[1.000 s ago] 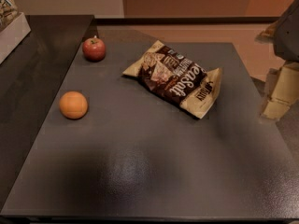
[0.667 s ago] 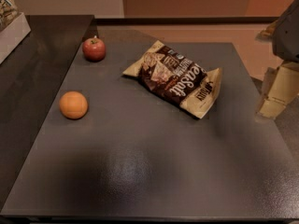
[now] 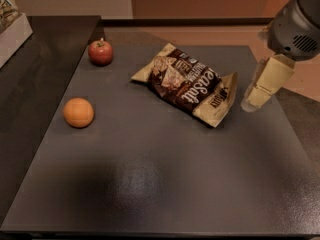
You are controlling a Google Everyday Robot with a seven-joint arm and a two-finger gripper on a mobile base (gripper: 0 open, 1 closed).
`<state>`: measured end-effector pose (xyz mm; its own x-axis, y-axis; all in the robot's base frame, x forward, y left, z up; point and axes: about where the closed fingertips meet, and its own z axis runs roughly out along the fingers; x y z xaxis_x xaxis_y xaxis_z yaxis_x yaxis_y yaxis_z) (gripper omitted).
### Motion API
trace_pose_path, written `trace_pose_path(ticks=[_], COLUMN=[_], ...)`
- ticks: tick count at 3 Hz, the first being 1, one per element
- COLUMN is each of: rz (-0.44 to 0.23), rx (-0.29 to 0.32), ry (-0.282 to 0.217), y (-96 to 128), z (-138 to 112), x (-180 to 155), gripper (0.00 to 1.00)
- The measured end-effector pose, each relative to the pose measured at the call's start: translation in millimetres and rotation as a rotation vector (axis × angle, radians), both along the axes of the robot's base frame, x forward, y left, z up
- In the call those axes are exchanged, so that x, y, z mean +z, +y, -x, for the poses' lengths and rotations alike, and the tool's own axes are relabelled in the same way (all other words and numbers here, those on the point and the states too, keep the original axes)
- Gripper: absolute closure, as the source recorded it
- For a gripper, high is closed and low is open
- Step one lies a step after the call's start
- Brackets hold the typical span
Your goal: Move brown chip bag near orange
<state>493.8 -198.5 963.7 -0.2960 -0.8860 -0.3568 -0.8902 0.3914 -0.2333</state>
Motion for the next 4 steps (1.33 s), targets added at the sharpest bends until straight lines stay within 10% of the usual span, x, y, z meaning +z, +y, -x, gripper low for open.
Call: trace_pose_path(ticks=[4], rz=[-0.188], rx=[-0.044], ry=[0.058], y=[79.0], z=[-127.1], x=[-50.5], gripper=[0.00])
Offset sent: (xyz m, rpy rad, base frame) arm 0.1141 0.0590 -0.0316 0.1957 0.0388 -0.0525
